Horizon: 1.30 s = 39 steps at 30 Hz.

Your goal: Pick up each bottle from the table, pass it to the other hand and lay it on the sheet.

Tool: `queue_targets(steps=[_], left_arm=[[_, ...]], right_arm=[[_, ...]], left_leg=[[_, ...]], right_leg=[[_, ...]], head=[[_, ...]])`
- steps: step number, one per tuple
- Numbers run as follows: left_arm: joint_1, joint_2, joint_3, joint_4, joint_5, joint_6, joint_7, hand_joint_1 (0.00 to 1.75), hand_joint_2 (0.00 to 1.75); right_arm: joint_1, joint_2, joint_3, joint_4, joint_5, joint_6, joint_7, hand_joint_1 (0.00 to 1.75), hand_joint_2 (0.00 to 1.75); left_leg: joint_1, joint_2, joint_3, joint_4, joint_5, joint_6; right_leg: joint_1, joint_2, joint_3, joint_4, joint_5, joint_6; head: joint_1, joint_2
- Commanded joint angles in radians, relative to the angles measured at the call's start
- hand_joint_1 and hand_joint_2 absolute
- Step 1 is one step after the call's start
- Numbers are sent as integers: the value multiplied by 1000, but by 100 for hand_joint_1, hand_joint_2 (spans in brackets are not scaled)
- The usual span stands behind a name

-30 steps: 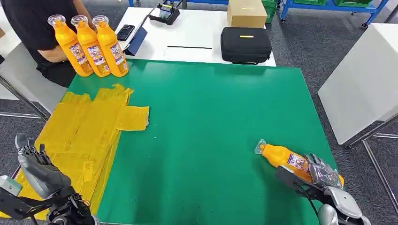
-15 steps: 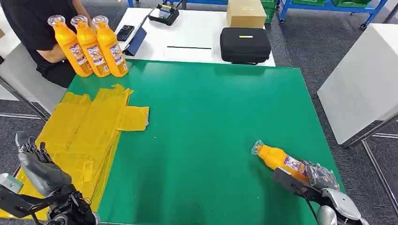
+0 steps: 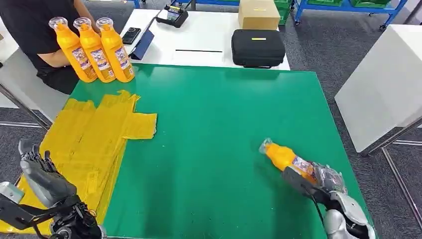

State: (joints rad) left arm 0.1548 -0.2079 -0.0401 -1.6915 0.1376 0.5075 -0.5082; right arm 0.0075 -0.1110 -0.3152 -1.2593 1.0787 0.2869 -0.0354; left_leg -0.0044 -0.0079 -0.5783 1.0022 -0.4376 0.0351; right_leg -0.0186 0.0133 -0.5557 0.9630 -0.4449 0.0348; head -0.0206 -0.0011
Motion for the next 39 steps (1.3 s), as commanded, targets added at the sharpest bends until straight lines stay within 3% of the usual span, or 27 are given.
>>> queue_targets(steps=[1, 2, 6, 11, 13, 15, 18, 22, 27, 39], left_arm=[[-33, 49, 46, 110, 218, -230, 124, 0, 0], [-42, 45, 44, 130, 221, -236, 122, 0, 175], [-52, 50, 15, 128, 220, -256, 115, 0, 175], [-60, 57, -5, 130, 219, -266, 119, 0, 175], [-59, 69, -29, 133, 253, -327, 136, 0, 175], [-55, 91, -84, 145, 344, -486, 168, 0, 175], [-44, 105, -143, 145, 374, -570, 174, 0, 175], [-81, 105, -186, 147, 350, -578, 187, 0, 175], [-152, 102, -209, 213, 321, -577, 212, 0, 175], [-210, 112, -258, 273, 305, -560, 211, 0, 175]], right_arm=[[-52, 61, 301, 122, -753, 156, -133, 175, 175], [-69, 64, 354, 139, -811, 161, -166, 175, 175], [-172, 117, 484, 201, -973, 142, -205, 175, 175], [-191, 125, 527, 201, -1031, 101, -199, 175, 175], [-202, 134, 543, 207, -1060, 106, -216, 175, 175], [-248, 157, 583, 259, -1076, 86, -237, 175, 175], [-327, 204, 651, 338, -1021, 30, -261, 175, 175], [-479, 288, 742, 473, -945, -53, -261, 175, 175], [-563, 340, 792, 547, -920, -97, -256, 175, 175], [-547, 358, 842, 562, -905, -116, -242, 175, 175]], left_leg=[[2, 4, 4, -2, 0, -3], [2, 3, 3, -2, 0, -2], [2, 9, 3, -2, -1, -4], [3, 3, -1, -1, 1, -4], [3, 2, 0, -1, 1, -4], [3, 1, -2, -1, 1, -3], [2, 3, -2, -1, 1, -3], [2, 6, -2, 0, 1, -4], [3, 3, -2, 0, 3, -6], [3, -2, -2, -1, 4, -6]], right_leg=[[2, 3, 3, -2, 1, -3], [2, 3, 3, -3, 1, -2], [3, 8, 1, -1, 2, -3], [3, 3, -1, 0, 1, -2], [2, 1, 0, 0, 0, -2], [2, 2, -1, 0, 0, -1], [2, 3, -2, 0, 1, -1], [2, 6, -4, 1, 1, -3], [2, 3, -4, 2, 1, -3], [2, -2, -1, 1, 0, -3]], head=[[0, 0], [0, 0], [0, 0], [0, 0], [0, 0], [0, 0], [0, 0], [0, 0], [0, 0], [0, 0]])
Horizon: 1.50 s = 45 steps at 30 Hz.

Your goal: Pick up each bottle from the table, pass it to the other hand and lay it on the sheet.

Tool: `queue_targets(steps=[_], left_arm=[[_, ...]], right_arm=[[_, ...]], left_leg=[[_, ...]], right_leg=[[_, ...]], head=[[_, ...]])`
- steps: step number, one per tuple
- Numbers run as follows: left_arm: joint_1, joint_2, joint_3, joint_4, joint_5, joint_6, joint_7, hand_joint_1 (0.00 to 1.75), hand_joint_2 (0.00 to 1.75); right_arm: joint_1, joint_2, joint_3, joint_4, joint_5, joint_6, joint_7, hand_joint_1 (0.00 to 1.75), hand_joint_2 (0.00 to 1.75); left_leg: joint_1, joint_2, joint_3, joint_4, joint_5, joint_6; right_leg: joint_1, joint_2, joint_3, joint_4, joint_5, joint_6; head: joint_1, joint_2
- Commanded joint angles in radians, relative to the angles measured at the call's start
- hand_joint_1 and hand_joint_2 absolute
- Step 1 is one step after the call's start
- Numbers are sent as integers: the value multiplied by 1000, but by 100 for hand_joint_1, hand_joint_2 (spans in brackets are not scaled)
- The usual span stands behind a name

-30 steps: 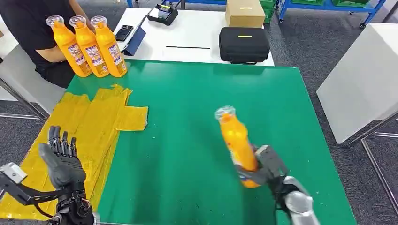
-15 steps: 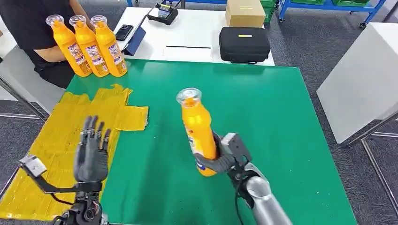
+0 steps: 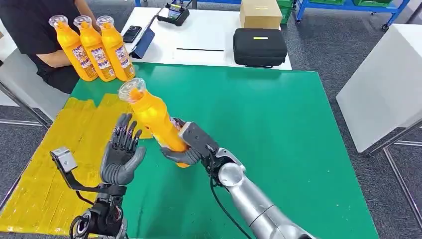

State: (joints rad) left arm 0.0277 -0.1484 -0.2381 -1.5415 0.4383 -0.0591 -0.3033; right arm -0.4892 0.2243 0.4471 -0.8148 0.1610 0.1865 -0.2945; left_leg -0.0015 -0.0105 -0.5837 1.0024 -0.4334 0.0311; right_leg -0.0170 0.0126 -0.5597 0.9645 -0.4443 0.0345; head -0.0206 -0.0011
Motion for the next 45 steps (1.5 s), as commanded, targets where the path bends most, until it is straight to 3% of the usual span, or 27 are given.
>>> queue_targets(steps=[1, 5, 12, 18, 19, 21, 22, 25, 45], left_arm=[[-84, 52, -60, 124, 5, 6, 6, 0, 175], [-93, 49, -59, 129, 17, 12, 10, 0, 175], [-108, 34, -3, 115, 45, 67, 32, 0, 175], [-104, 26, -5, 128, 45, 76, 33, 0, 175], [-103, 23, -4, 128, 39, 88, 30, 28, 175], [-102, 23, -4, 128, 39, 88, 30, 28, 175], [-101, 22, -4, 126, 39, 88, 30, 155, 175], [-99, 21, 0, 123, 36, 92, 28, 175, 175], [-88, 5, 35, 125, 12, 82, 11, 175, 175]], right_arm=[[-46, 26, 82, 119, 12, -16, 17, 175, 175], [-37, 29, 129, 124, 36, -20, 27, 175, 175], [76, 56, 380, 60, 206, -128, 94, 175, 175], [80, 53, 432, 34, 233, -158, 124, 175, 175], [77, 51, 431, 35, 228, -167, 133, 175, 175], [74, 48, 429, 36, 227, -167, 134, 175, 175], [71, 45, 427, 37, 224, -167, 135, 175, 175], [67, 42, 422, 42, 219, -170, 137, 175, 175], [49, 38, 378, 73, 214, -198, 119, 175, 175]], left_leg=[[0, 0, 3, -1, 0, -2], [0, 1, 3, -1, -1, -3], [1, 2, 4, -2, -1, -2], [1, 0, 3, -1, -1, -2], [1, 1, 3, 0, -2, -3], [1, -1, 1, 0, -1, -2], [1, -1, 0, 0, 0, -2], [1, -1, 0, 0, -1, -2], [1, -1, 0, 0, 0, -2]], right_leg=[[0, -2, 3, -1, -1, -2], [1, -1, 3, -1, -1, -3], [2, 0, 3, -1, -1, -2], [1, -2, 2, -1, -2, -2], [2, -2, 3, -1, -2, -3], [1, -3, 0, -1, -1, -2], [1, -3, 0, -1, -1, -2], [1, -3, 0, -1, -1, -2], [1, -3, 0, -1, -1, -1]], head=[[0, 0], [0, 0], [0, 0], [0, 0], [0, 0], [0, 0], [0, 0], [0, 0], [0, 0]])
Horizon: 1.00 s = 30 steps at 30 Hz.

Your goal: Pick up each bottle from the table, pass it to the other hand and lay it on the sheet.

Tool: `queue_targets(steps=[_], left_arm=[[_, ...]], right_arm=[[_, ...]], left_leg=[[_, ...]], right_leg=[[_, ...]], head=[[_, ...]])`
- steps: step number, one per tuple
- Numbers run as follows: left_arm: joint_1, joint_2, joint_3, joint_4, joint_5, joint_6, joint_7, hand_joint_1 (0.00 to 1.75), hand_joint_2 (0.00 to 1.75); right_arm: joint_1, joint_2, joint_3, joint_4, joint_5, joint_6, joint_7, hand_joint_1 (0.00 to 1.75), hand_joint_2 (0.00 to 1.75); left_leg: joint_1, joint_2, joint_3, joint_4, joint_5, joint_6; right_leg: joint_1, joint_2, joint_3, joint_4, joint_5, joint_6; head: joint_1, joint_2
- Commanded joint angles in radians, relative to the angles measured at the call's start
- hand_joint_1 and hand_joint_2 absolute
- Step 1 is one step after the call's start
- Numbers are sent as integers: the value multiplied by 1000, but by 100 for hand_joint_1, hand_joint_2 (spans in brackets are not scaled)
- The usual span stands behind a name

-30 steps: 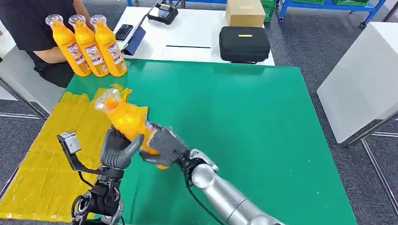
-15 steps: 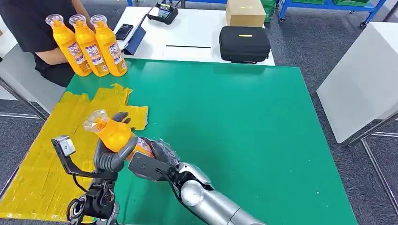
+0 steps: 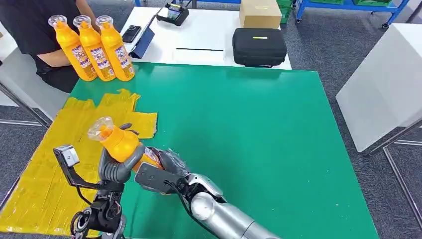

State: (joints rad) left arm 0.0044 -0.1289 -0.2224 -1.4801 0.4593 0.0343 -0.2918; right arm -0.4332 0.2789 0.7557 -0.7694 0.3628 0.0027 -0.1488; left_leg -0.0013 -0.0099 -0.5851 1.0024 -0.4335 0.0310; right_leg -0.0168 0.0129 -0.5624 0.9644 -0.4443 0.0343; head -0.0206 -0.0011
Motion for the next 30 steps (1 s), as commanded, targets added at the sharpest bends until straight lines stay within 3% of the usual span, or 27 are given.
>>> queue_targets(steps=[1, 2, 3, 5, 6, 10, 12, 13, 15, 19, 22, 25, 27, 30], left_arm=[[-65, -13, 20, 62, -9, -12, -1, 175, 175], [-64, -13, 22, 59, -10, -12, -3, 175, 175], [-48, -10, 67, 10, -95, 83, -41, 175, 175], [-36, -9, 82, -13, -100, 81, -31, 175, 175], [-33, -12, 90, -17, -131, 108, -40, 175, 175], [20, -26, 169, -87, -435, 337, -106, 175, 175], [33, -18, 188, -88, -923, 644, -142, 175, 175], [54, -78, 282, -114, -1184, 664, -138, 175, 175], [62, -93, 294, -113, -1222, 664, -151, 175, 175], [43, -220, 489, -76, -1605, 664, -334, 175, 175], [29, -220, 526, -58, -1783, 664, -342, 175, 175], [54, -158, 441, -42, -1895, 664, -269, 175, 175], [54, -158, 441, -42, -1895, 664, -269, 175, 175], [79, -74, 303, -23, -1941, 664, -125, 175, 175]], right_arm=[[-7, -20, 64, 25, 13, -25, -28, 175, 175], [-5, -21, 60, 23, 13, -32, -29, 175, 175], [24, -64, -16, -66, 4, -83, -22, 0, 175], [38, -80, -33, -112, 10, -71, -8, 0, 175], [44, -80, -44, -125, 15, -83, -5, 0, 0], [138, -134, -173, -354, 5, -118, -20, 0, 0], [195, -161, -212, -480, 25, -103, 7, 0, 0], [238, -182, -227, -561, 10, -72, 24, 0, 0], [259, -189, -230, -590, 11, -72, 25, 0, 0], [303, -225, -200, -647, -23, -60, 2, 0, 0], [329, -233, -192, -682, -39, -51, 3, 0, 0], [325, -230, -184, -678, -47, -36, 8, 0, 0], [325, -230, -184, -678, -47, -36, 8, 0, 0], [320, -229, -182, -670, -61, -18, 9, 0, 0]], left_leg=[[1, -2, 2, 0, 0, -2], [1, -2, 2, 0, 0, -2], [1, -1, 1, 0, 0, -1], [1, -2, 1, 0, 0, -1], [1, -2, 2, 0, -1, -2], [1, -2, 0, 0, 0, -1], [0, -1, 0, 0, 0, -1], [1, 0, 2, 0, -2, -2], [1, -2, 0, 0, -1, -1], [0, -7, 2, 1, -2, -1], [0, -4, 1, 0, -2, -2], [0, -5, 1, 0, -1, -2], [-1, -4, 1, -1, -1, -2], [0, -4, 2, -1, -1, -2]], right_leg=[[1, -4, 3, -1, -1, -2], [1, -4, 3, -1, -1, -2], [1, -3, 2, -1, 0, -1], [1, -3, 2, -1, -1, -1], [1, -4, 3, -1, -1, -2], [1, -3, 1, -1, -1, -1], [1, -2, 1, 0, -1, -1], [1, -3, 3, 0, -2, -1], [1, -3, 2, -1, -1, -1], [0, -7, 5, -1, -3, -1], [0, -5, 3, -1, -1, -1], [0, -6, 3, -1, -2, -2], [0, -4, 2, -1, -1, -1], [1, -5, 3, -1, -2, -2]], head=[[0, 0], [0, 0], [0, 0], [0, 0], [0, 0], [0, 0], [0, 0], [0, 0], [0, 0], [0, 0], [0, 0], [0, 0], [0, 0], [0, 0]])
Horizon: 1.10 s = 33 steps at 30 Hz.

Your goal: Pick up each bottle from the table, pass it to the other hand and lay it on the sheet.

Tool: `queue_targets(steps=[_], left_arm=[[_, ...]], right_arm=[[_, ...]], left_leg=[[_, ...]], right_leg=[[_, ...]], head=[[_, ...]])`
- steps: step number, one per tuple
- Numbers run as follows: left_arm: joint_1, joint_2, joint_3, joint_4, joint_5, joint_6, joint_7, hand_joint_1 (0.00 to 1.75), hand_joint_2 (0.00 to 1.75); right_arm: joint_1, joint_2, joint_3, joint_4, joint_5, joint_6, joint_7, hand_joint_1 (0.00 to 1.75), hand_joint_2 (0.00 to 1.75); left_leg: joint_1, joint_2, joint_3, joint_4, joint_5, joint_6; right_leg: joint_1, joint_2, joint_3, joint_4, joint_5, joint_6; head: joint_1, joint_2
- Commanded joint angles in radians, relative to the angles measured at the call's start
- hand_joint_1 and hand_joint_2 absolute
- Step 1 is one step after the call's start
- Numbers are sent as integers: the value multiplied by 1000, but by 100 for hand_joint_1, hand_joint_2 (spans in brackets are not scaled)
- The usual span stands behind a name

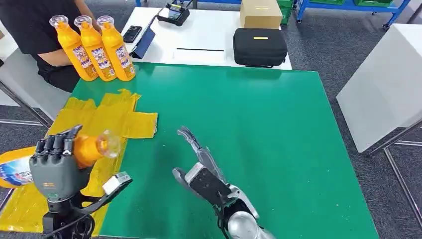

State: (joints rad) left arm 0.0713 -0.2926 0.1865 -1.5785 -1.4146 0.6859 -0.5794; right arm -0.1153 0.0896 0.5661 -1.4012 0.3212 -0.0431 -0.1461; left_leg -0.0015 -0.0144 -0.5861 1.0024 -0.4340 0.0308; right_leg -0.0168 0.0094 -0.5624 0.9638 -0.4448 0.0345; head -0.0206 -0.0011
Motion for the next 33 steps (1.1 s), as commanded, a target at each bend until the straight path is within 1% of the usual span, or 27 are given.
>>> queue_targets(steps=[1, 2, 3, 4, 5, 6, 7, 13, 14, 15, 16, 19, 20, 21, 22, 23, 24, 25, 26, 27, 28, 29, 30, 31, 32, 33], left_arm=[[13, 94, -115, 84, -72, 12, 174, 175, 175], [14, 127, -157, 111, -89, 12, 216, 175, 175], [17, 159, -216, 119, -117, 12, 287, 175, 175], [17, 159, -216, 119, -117, 12, 287, 175, 175], [20, 177, -231, 140, -101, 12, 292, 175, 175], [13, 210, -303, 188, -145, 12, 381, 175, 175], [11, 239, -356, 203, -148, 12, 441, 175, 175], [11, 239, -356, 203, -148, 12, 441, 175, 175], [3, 239, -371, 231, -152, 12, 455, 175, 175], [6, 248, -377, 247, -148, 12, 457, 175, 175], [-5, 284, -444, 272, -150, 12, 533, 175, 175], [-4, 291, -453, 287, -153, 12, 547, 175, 175], [-26, 299, -474, 342, -122, 12, 559, 175, 175], [-16, 296, -469, 344, -130, 12, 561, 175, 0], [-15, 299, -467, 352, -131, 12, 559, 122, 0], [-23, 303, -476, 378, -124, 12, 567, 0, 0], [-19, 291, -446, 401, -93, 12, 515, 0, 0], [-37, 293, -430, 470, -128, 12, 499, 0, 0], [-38, 307, -453, 483, -156, 12, 535, 0, 0], [-216, 359, -618, 633, -48, -35, 662, 0, 0], [-80, 382, -641, 556, -104, 12, 732, 0, 0], [-82, 373, -616, 576, -120, 12, 722, 0, 0], [-104, 355, -609, 661, -144, 12, 742, 0, 0], [-133, 357, -643, 778, -149, 12, 754, 0, 0], [-146, 359, -684, 815, -130, 12, 766, 0, 0], [-157, 355, -676, 851, -142, 12, 749, 0, 0]], right_arm=[[2, -41, 9, -38, -19, 28, 6, 0, 0], [2, -43, 10, -38, -21, 31, 6, 0, 0], [2, -43, 13, -38, -21, 34, 6, 0, 0], [2, -43, 13, -38, -21, 34, 6, 0, 0], [2, -47, 21, -37, -21, 36, 6, 0, 0], [1, -45, 18, -34, -23, 44, 6, 0, 0], [0, -44, 19, -31, -23, 50, 5, 0, 0], [0, -44, 19, -31, -23, 50, 5, 0, 0], [-2, -44, 23, -28, -23, 56, 4, 0, 0], [-2, -43, 22, -27, -23, 57, 4, 0, 0], [-3, -37, 17, -24, -22, 67, 5, 0, 0], [-3, -37, 20, -20, -24, 69, 4, 0, 0], [-12, -37, 27, -7, -30, 77, 2, 0, 0], [-10, -37, 27, -12, -30, 77, 2, 0, 0], [-8, -37, 26, -13, -30, 78, 1, 0, 0], [-10, -41, 33, -14, -31, 85, -2, 0, 0], [-8, -42, 31, -13, -31, 84, -2, 0, 0], [-2, -38, 21, -13, -17, 102, -4, 0, 0], [-2, -42, 24, -14, -19, 104, -6, 0, 0], [-6, -56, 42, -19, -32, 97, -7, 0, 0], [-5, -53, 40, -14, -33, 97, -6, 0, 0], [-3, -52, 37, -14, -34, 97, -7, 0, 0], [-2, -51, 36, -12, -37, 97, -12, 0, 0], [-2, -46, 30, -14, -42, 101, -16, 0, 0], [-2, -45, 26, -15, -41, 102, -11, 0, 0], [0, -42, 24, -21, -38, 104, -9, 0, 0]], left_leg=[[0, 1, 4, -1, -1, -2], [0, 0, 4, -2, -1, -2], [0, 1, 5, -2, -1, -2], [0, -1, 3, -2, 0, -2], [0, -1, 5, -2, -1, -2], [0, -1, 3, -2, 0, -2], [0, 0, 5, -2, -1, -2], [0, 1, 5, -2, -1, -3], [0, 0, 2, -1, 0, -2], [0, 0, 3, -1, 0, -2], [0, 0, 5, -2, -1, -3], [0, 1, 5, -2, -1, -3], [0, 0, 3, -2, 0, -2], [0, 0, 4, -2, -1, -3], [0, 0, 4, -2, 0, -2], [0, 0, 3, -2, 0, -1], [0, 1, 4, -2, -1, -2], [0, 2, 3, -2, 0, -1], [0, 3, 5, -2, -1, -2], [0, 1, 3, -2, 0, -1], [0, 1, 4, -3, 0, -2], [-1, -1, 4, -3, 0, -1], [0, -1, 5, -2, 0, -2], [-1, 0, 4, -3, 0, -1], [0, 1, 5, -3, 0, -2], [-1, 2, 5, -3, 0, -2]], right_leg=[[0, -1, 4, -1, -1, -2], [0, -2, 4, -1, -1, -2], [0, -2, 5, -1, -2, -2], [0, -3, 3, -1, -1, -1], [0, -3, 5, -2, -2, -2], [0, -3, 3, -1, -1, -1], [0, -2, 5, -2, -1, -2], [0, -2, 5, -1, -1, -3], [0, -1, 2, -1, -1, -2], [1, -2, 3, -1, -1, -2], [0, -2, 5, -1, -1, -2], [0, -1, 5, -1, -1, -3], [0, -1, 3, -1, -1, -2], [0, -2, 4, -1, -1, -2], [0, -1, 4, -2, -1, -2], [0, -1, 2, -1, 0, -1], [0, -1, 4, -2, -1, -2], [0, 1, 3, -1, 0, -1], [0, 2, 4, -2, 0, -2], [0, 0, 3, -1, 0, -1], [0, -1, 5, -2, -1, -2], [-1, -3, 4, -2, -1, -1], [0, -3, 4, -2, -1, -2], [-1, -1, 3, -2, -1, -1], [0, 0, 5, -2, 0, -2], [-1, 1, 4, -2, 0, -2]], head=[[0, 0], [0, 0], [0, 0], [0, 0], [0, 0], [0, 0], [0, 0], [0, 0], [0, 0], [0, 0], [0, 0], [0, 0], [0, 0], [0, 0], [0, 0], [0, 0], [0, 0], [0, 0], [0, 0], [0, 0], [0, 0], [0, 0], [0, 0], [1, 0], [0, 0], [-1, 0]])
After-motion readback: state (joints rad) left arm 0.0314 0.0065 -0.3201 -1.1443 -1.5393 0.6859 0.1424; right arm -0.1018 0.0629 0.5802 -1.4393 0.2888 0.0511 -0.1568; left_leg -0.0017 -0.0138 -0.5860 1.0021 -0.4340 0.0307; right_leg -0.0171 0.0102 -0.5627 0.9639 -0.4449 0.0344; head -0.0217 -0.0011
